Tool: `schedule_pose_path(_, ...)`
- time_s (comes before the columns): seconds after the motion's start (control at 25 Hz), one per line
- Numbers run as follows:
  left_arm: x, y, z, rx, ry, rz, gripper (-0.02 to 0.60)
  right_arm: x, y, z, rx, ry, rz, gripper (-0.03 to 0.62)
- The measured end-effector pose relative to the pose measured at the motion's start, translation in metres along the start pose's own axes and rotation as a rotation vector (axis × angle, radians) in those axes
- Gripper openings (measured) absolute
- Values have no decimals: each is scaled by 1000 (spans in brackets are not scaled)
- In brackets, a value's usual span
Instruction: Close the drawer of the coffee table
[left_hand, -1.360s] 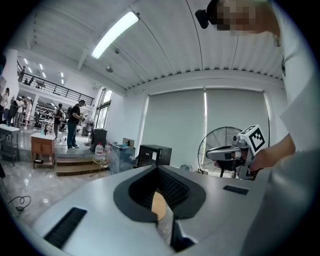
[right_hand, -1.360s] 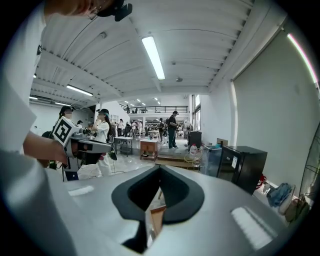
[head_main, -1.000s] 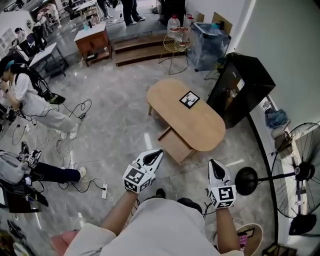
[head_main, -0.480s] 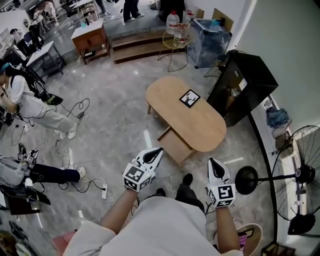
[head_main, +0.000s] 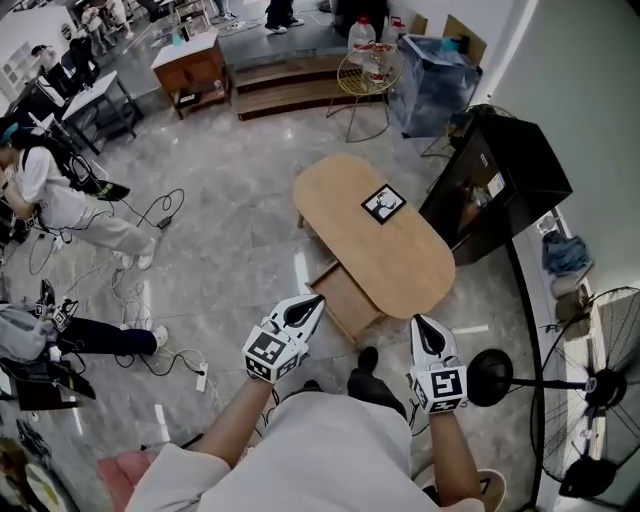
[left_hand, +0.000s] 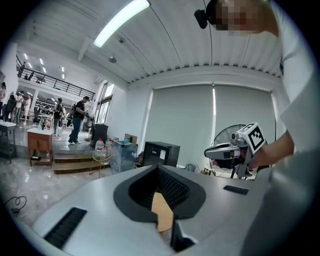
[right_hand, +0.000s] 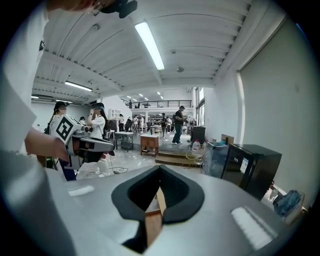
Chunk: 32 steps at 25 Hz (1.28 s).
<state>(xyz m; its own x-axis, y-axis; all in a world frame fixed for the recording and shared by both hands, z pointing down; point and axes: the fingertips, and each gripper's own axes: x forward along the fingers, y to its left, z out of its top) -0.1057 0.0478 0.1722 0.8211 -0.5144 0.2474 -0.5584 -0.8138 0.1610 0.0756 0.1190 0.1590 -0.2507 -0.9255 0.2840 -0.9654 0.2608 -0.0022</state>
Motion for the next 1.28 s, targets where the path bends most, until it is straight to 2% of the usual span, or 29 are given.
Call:
schedule_pose_path(0.36, 73, 5, -5, -47, 43, 74, 6, 47, -70, -15, 20, 38, 96, 11)
schedule_pose_path(0.6, 111, 6, -22, -90, 67, 134, 6, 72, -104, -41, 37, 69, 172, 11)
schedule_pose_path(1.0, 147, 2, -56, -157, 119, 189, 6, 102, -121, -78, 68, 118, 270, 11)
schedule_pose_path(1.28, 155, 20, -80, -197, 163, 196, 6, 123, -110, -100, 93, 174, 308, 11)
